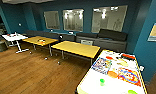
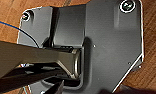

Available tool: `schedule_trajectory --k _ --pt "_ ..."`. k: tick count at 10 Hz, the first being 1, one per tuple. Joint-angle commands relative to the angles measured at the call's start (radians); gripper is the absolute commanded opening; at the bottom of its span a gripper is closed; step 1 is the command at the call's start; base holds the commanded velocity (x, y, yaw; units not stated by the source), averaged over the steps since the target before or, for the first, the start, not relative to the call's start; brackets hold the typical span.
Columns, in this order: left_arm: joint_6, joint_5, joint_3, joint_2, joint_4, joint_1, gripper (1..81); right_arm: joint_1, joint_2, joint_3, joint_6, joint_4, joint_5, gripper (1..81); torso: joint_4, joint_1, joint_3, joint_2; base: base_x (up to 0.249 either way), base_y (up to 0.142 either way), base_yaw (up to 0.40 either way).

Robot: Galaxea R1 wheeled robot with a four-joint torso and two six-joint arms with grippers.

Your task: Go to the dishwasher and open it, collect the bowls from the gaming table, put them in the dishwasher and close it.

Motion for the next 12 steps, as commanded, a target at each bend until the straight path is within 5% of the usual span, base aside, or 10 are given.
schedule_trajectory --k 1,12 --pt "0.000 0.051 -0.001 -0.002 0.013 -0.040 81.1 0.046 0.001 0.002 -0.003 -0.002 -0.053 81.1 0.000 0.000 0.000 0.000 0.000 0.000 -0.167" --pt "0.000 0.053 -0.003 -0.002 0.016 -0.044 81.1 0.052 0.013 0.000 0.005 0.002 -0.054 81.1 0.000 0.000 0.000 0.000 0.000 0.000 -0.342"
